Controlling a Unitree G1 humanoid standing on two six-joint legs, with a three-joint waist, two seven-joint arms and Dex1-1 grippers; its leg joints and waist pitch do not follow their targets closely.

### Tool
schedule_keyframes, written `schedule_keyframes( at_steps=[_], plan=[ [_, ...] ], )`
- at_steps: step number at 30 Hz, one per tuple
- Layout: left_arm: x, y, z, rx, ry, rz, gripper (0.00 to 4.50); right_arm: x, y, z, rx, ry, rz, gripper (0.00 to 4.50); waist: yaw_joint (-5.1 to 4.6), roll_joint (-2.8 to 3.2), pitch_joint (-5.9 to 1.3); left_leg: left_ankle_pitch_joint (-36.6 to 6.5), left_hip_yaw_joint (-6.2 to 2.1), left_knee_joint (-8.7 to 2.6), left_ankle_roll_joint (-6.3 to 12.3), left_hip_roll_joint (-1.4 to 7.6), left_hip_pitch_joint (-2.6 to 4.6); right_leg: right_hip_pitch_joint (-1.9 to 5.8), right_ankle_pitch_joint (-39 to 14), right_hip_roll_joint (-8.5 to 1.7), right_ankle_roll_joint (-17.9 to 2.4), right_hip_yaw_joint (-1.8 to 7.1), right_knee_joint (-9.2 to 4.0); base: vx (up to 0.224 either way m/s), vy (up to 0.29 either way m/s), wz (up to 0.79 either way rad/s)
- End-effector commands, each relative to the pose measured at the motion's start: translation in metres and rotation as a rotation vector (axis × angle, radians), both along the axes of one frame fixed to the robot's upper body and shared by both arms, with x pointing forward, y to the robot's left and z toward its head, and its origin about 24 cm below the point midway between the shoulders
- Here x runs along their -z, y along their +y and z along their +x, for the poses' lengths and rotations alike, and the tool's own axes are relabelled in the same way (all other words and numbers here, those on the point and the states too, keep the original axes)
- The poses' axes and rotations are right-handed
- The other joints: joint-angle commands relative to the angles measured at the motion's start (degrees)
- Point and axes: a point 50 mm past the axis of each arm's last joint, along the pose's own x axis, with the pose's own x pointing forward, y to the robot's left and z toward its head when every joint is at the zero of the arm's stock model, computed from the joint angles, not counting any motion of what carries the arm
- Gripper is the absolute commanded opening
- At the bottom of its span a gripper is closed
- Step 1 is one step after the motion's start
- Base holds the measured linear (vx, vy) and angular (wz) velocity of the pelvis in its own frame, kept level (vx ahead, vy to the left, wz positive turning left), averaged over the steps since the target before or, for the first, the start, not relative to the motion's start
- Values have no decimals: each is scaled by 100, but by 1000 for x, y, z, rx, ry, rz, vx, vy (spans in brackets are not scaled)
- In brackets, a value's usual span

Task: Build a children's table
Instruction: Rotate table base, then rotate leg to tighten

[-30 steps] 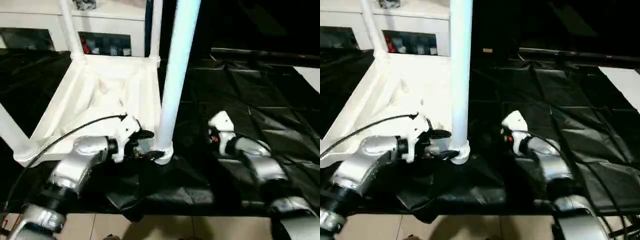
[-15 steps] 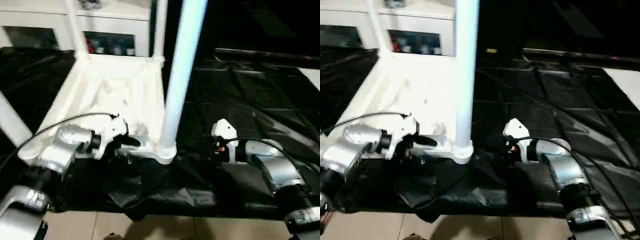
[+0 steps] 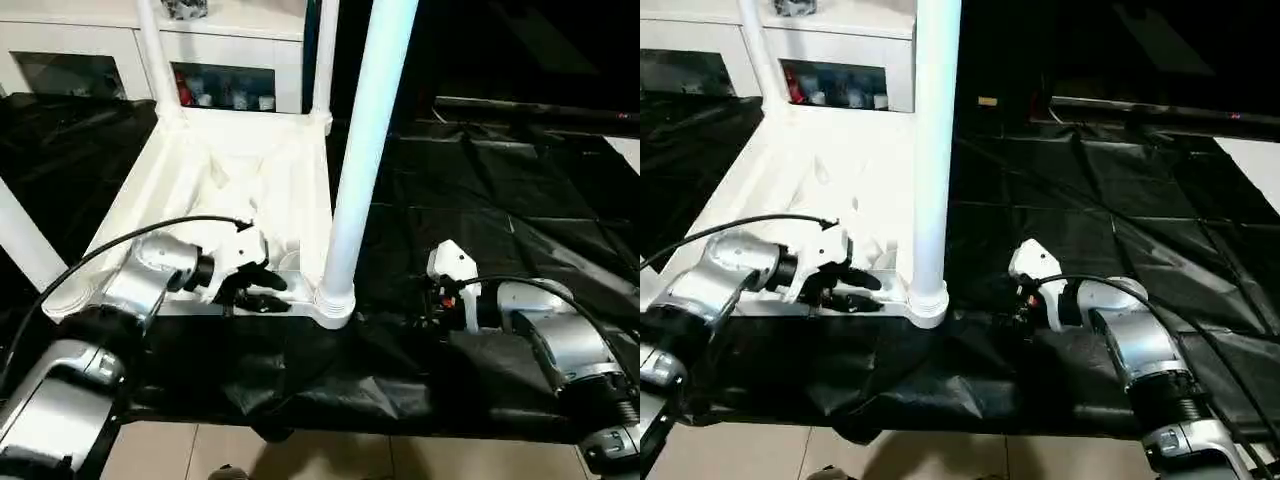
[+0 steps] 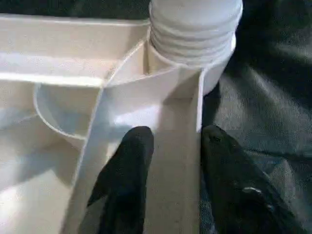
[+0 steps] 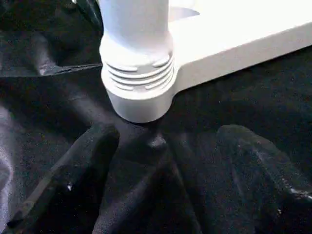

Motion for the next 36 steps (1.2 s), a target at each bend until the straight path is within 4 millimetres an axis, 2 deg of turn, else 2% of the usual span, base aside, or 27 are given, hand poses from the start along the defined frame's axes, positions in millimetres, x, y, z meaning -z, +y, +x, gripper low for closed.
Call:
schedule_keyframes(
  at_steps=[1, 7, 8, 11, 14, 15, 17, 18, 20, 23, 26, 27, 29, 30, 31, 32, 33, 34, 36],
  plan=[
    [-4, 0, 3, 23, -5, 31, 145, 0, -3, -3, -2, 2, -9, 373, 21, 110, -409, -1860, 86, -354, -57, -113, 42, 317, -1511, -191, -1183, 119, -429, 0, 0, 0],
    [-2, 4, 3, 32, 23, 39, 99, 0, -4, -4, 7, -2, -16, 373, 54, 113, -398, -1882, 81, -359, -55, -102, 48, 316, -1576, -201, -1207, 120, -429, 0, 0, 0],
    [-2, 4, 3, 31, 18, 40, 87, 0, -5, -4, 9, -11, -21, 373, 55, 132, -396, -1882, 83, -358, -56, -104, 51, 313, -1585, -198, -1203, 121, -433, 0, 0, 0],
    [-2, 4, 4, 19, 25, 7, 71, 0, -5, -3, 14, -6, -15, 373, 59, 104, -398, -1826, 86, -355, -48, -107, 46, 321, -1566, -203, -1199, 122, -432, 0, 0, 0],
    [-3, 4, 4, 16, 39, -13, 42, 0, -4, -3, 19, 5, -5, 373, 63, 110, -390, -1854, 88, -354, -41, -107, 46, 316, -1658, -204, -1200, 120, -438, 0, 0, 0],
    [-2, 4, 3, 16, 46, -16, 32, 1, -4, -3, 20, 8, -3, 401, 62, 111, -389, -1856, 86, -356, -42, -105, 43, 319, -1691, -207, -1187, 121, -441, 0, 0, 0],
    [0, 6, 1, 18, 66, -13, 32, 0, -3, -1, 45, 23, 19, 408, 62, 120, -387, -1858, 81, -362, -45, -100, 42, 316, -1693, -206, -1189, 120, -437, 0, 0, 0],
    [0, 6, 1, 18, 67, -13, 15, 0, -3, -1, 45, 23, 20, 414, 63, 117, -391, -1849, 80, -364, -50, -100, 39, 321, -1661, -208, -1193, 119, -433, 0, 0, 0],
    [6, 9, -3, 26, 91, 9, 0, -2, 1, -2, 35, 36, 52, 448, 54, 121, -396, -1821, 77, -365, -43, -98, 35, 330, -1576, -207, -1214, 119, -423, 0, 0, 0],
    [13, 9, -8, 14, 102, 13, 0, -5, 8, -5, 6, 38, 91, 448, 43, 117, -401, -1721, 77, -362, -27, -91, 21, 339, -1337, -206, -1265, 123, -391, 0, 0, 0],
    [18, 2, -11, -8, 113, -22, 0, -6, 17, -2, 12, -31, 86, 448, 27, 113, -398, -1737, 83, -363, -41, -82, 28, 323, -1318, -221, -1297, 127, -385, 0, 0, 0],
    [20, -5, -12, -23, 111, -51, 0, -5, 23, 1, 28, -70, 73, 448, 9, 111, -387, -1813, 88, -370, -65, -83, 44, 296, -1549, -232, -1250, 138, -410, 0, 0, 0],
    [22, -19, -14, -43, 105, -111, 0, -4, 31, 6, 55, -139, 50, 448, -6, 82, -385, -1829, 89, -374, -64, -84, 44, 294, -1754, -237, -1176, 143, -426, 0, 0, 0],
    [22, -25, -16, -47, 104, -132, 0, -2, 35, 10, 84, -144, 48, 448, -4, 99, -377, -1832, 83, -377, -75, -89, 41, 283, -1846, -245, -1145, 140, -432, 0, 0, 0],
    [22, -28, -17, -48, 105, -143, 0, -1, 37, 12, 102, -140, 48, 448, -19, 82, -377, -1845, 87, -373, -56, -99, 56, 269, -2034, -240, -1096, 135, -453, 0, 0, 0],
    [24, -32, -20, -37, 103, -144, 0, -1, 41, 13, 99, -139, 56, 448, -42, 51, -374, -1806, 94, -376, -27, -110, 40, 277, -2123, -231, -1029, 141, -474, 0, 0, 0],
    [24, -33, -21, -31, 101, -144, 0, -1, 43, 13, 94, -137, 61, 448, -42, 92, -380, -1812, 84, -378, -16, -96, 41, 269, -2123, -242, -1010, 147, -470, 0, 0, 0],
    [25, -35, -23, -28, 99, -145, 0, -1, 44, 13, 87, -132, 65, 448, -50, 62, -375, -1827, 95, -377, 7, -100, 39, 263, -2123, -224, -989, 145, -479, 0, 0, 0],
    [25, -37, -25, -32, 99, -151, 0, 0, 46, 14, 84, -125, 63, 448, -42, 70, -382, -1825, 96, -378, 39, -105, 47, 260, -2112, -219, -949, 148, -481, 0, 0, 0]
  ],
)
